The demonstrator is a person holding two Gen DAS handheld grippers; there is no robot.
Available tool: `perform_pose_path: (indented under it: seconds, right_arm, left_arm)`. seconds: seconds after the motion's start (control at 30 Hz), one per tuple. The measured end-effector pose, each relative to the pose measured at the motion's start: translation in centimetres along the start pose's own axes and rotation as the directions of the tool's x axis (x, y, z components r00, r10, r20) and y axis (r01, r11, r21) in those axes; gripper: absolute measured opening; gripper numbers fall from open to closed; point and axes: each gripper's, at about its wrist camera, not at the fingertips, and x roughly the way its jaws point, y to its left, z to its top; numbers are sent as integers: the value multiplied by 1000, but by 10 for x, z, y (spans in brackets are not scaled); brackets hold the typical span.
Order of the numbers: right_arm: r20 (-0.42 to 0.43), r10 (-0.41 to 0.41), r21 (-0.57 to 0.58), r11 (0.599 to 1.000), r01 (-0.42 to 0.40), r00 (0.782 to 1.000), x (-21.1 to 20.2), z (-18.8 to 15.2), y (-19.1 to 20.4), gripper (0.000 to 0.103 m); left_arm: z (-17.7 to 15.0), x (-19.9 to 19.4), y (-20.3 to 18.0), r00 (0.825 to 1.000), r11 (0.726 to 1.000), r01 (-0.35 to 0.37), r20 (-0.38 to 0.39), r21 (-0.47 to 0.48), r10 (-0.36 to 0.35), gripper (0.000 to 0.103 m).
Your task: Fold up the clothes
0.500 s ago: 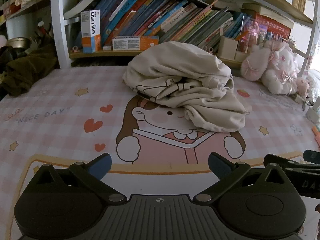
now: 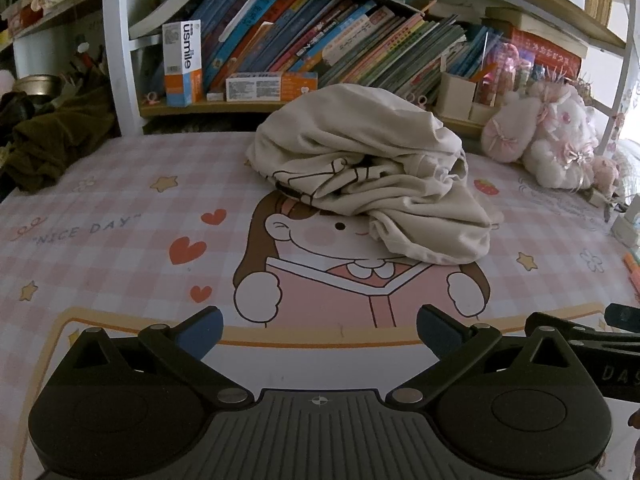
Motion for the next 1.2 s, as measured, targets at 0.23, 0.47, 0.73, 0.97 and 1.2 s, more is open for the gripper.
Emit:
perform_pose_path:
  seconds: [0.23,0.47,0.73,0.97,1.2]
  right_arm:
    - [1,5,-7,1000,-5,1000,-1,-2,3,103]
    - [-7,10,-8,1000,-10,1000,1,-2,5,103]
    - [-14,13,-5,1000,-13,1000,2,-2,5,103]
    - [-17,16,-4,1000,-16,1000,2,-2,5,103]
    - [-22,12,0,1000,-12,1000,2,-2,5,103]
  left_arm:
    - [-1,-2,1,1000,1000,2,1,2,-2,103]
    - [-1,-1,2,1000,1000,-5,-7,3,5,103]
    - [-1,-1,2,1000,1000,-5,-12,6,5,103]
    - [0,-1,2,1000,1000,-5,-15,9,5,103]
    - [-1,0,2,1000,1000,-5,-19,12,5,103]
